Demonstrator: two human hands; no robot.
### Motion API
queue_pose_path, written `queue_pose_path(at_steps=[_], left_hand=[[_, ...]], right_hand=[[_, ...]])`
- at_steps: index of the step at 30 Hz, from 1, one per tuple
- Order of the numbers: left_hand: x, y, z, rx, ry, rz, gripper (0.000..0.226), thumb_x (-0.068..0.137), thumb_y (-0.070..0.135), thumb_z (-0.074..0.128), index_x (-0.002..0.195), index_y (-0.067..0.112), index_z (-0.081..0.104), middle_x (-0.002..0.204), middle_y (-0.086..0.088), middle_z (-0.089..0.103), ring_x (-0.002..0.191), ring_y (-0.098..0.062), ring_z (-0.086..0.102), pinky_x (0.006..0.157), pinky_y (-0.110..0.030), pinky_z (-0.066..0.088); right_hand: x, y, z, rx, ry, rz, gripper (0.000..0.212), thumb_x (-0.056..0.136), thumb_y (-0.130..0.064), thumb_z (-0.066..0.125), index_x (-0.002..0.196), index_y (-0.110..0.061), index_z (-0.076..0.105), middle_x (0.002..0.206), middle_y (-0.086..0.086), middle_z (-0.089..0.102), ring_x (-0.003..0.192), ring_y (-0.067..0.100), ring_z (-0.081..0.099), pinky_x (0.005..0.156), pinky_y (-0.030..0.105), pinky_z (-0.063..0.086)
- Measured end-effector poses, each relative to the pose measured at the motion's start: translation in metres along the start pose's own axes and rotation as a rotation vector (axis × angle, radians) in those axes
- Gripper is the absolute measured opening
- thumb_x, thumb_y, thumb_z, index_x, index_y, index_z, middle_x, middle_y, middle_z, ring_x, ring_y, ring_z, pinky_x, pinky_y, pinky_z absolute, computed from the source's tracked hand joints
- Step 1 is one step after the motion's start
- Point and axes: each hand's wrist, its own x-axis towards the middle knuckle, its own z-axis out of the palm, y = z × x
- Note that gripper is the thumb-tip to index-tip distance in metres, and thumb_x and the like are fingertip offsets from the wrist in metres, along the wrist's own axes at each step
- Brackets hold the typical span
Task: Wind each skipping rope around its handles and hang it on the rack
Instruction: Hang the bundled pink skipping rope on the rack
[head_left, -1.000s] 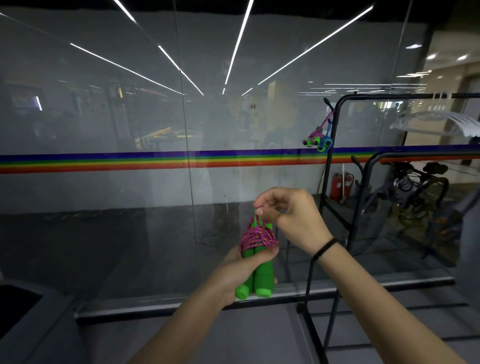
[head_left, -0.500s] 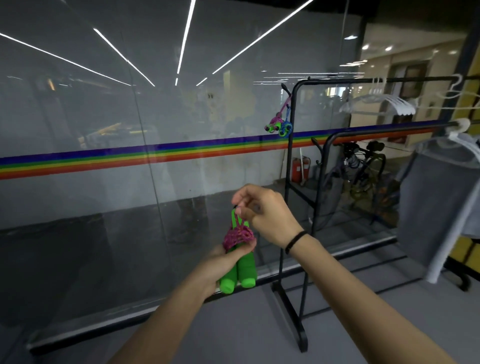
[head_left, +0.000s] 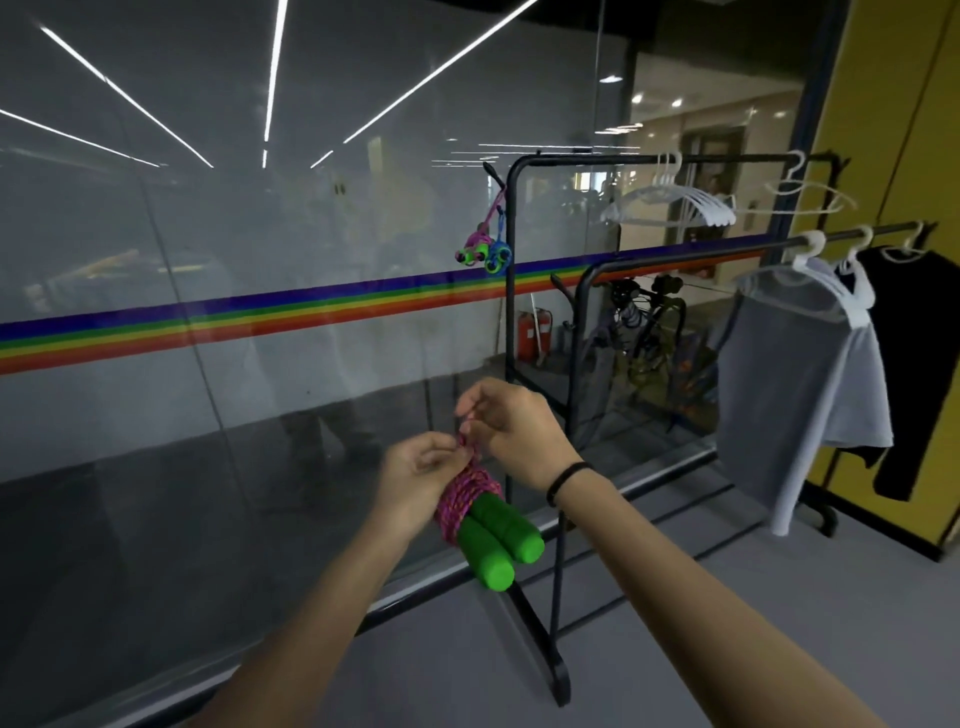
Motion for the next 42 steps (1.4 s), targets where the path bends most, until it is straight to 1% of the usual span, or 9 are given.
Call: queue_pose_path(at_steps=[6, 11, 14, 20, 27, 34, 38, 40, 42], left_hand=[[0.065, -0.021, 0.040, 0.013, 0.007, 0.025, 0.013, 0.077, -0.011, 0.064, 0.085, -0.001, 0.064, 0.047, 0.013, 0.064, 0.050, 0.008, 0.059, 0.055, -0.003, 0.045], [0.139, -0.045, 0.086, 0.007, 0.010, 0.024, 0.018, 0.074, -0.012, 0.066, 0.092, -0.015, 0.065, 0.050, 0.014, 0.065, 0.051, 0.008, 0.060, 0.058, -0.004, 0.046], [0.184, -0.055, 0.115, 0.005, 0.008, 0.002, 0.020, 0.075, -0.012, 0.066, 0.094, -0.016, 0.064, 0.055, 0.010, 0.065, 0.050, 0.007, 0.059, 0.056, -0.005, 0.047], [0.263, -0.069, 0.160, 0.031, 0.026, 0.013, 0.018, 0.078, -0.011, 0.063, 0.096, -0.013, 0.064, 0.062, 0.003, 0.064, 0.048, 0.008, 0.058, 0.055, -0.005, 0.047], [0.332, -0.082, 0.187, 0.082, 0.042, 0.050, 0.019, 0.078, -0.012, 0.062, 0.097, -0.014, 0.063, 0.067, -0.002, 0.059, 0.049, 0.010, 0.057, 0.056, -0.003, 0.045], [0.367, -0.092, 0.199, 0.153, 0.049, 0.065, 0.009, 0.080, -0.003, 0.066, 0.088, -0.001, 0.068, 0.070, 0.003, 0.065, 0.056, 0.007, 0.061, 0.061, -0.012, 0.049], [0.373, -0.094, 0.207, 0.146, 0.045, 0.060, 0.011, 0.080, -0.005, 0.065, 0.081, 0.006, 0.067, 0.071, 0.002, 0.064, 0.067, -0.008, 0.061, 0.064, -0.015, 0.049], [0.377, -0.092, 0.211, 0.133, 0.045, 0.061, 0.014, 0.079, -0.009, 0.063, 0.084, 0.003, 0.066, 0.071, 0.000, 0.064, 0.063, -0.004, 0.062, 0.069, -0.023, 0.049], [0.379, -0.090, 0.214, 0.156, 0.028, 0.074, 0.020, 0.079, -0.016, 0.058, 0.091, -0.002, 0.065, 0.071, 0.000, 0.062, 0.056, 0.007, 0.061, 0.063, -0.013, 0.049]], right_hand=[[0.039, 0.061, -0.022, -0.028, 0.035, 0.079, 0.010, 0.080, -0.006, 0.063, 0.086, -0.014, 0.061, 0.068, -0.009, 0.058, 0.062, 0.000, 0.054, 0.056, 0.001, 0.038], [0.089, 0.128, -0.046, -0.062, 0.060, 0.105, 0.008, 0.079, -0.009, 0.066, 0.085, -0.013, 0.062, 0.079, 0.013, 0.069, 0.075, 0.021, 0.064, 0.060, 0.010, 0.042], [0.121, 0.167, -0.060, -0.074, 0.074, 0.148, 0.010, 0.078, -0.009, 0.067, 0.081, -0.017, 0.061, 0.080, 0.011, 0.070, 0.075, 0.020, 0.065, 0.063, 0.017, 0.046], [0.179, 0.230, -0.080, -0.062, 0.083, 0.197, 0.012, 0.078, -0.004, 0.067, 0.079, -0.015, 0.062, 0.073, 0.000, 0.063, 0.063, 0.001, 0.055, 0.057, -0.001, 0.039], [0.228, 0.277, -0.086, -0.057, 0.195, 0.207, 0.008, 0.078, -0.003, 0.066, 0.078, -0.011, 0.065, 0.065, -0.005, 0.059, 0.061, 0.005, 0.055, 0.054, 0.001, 0.041], [0.249, 0.298, -0.081, -0.200, 0.255, 0.164, 0.009, 0.078, -0.002, 0.063, 0.083, -0.008, 0.068, 0.083, 0.009, 0.069, 0.077, 0.021, 0.065, 0.072, 0.028, 0.052], [0.250, 0.301, -0.084, -0.342, 0.252, 0.111, 0.013, 0.080, -0.003, 0.060, 0.087, -0.006, 0.070, 0.092, 0.013, 0.067, 0.084, 0.026, 0.063, 0.073, 0.025, 0.045], [0.251, 0.299, -0.086, -0.380, 0.237, 0.102, 0.016, 0.082, -0.004, 0.057, 0.090, -0.007, 0.071, 0.094, 0.013, 0.066, 0.085, 0.028, 0.063, 0.074, 0.031, 0.047], [0.252, 0.299, -0.087, -0.427, 0.220, 0.114, 0.021, 0.084, -0.004, 0.051, 0.092, -0.009, 0.071, 0.095, 0.012, 0.064, 0.086, 0.029, 0.062, 0.071, 0.031, 0.045]])
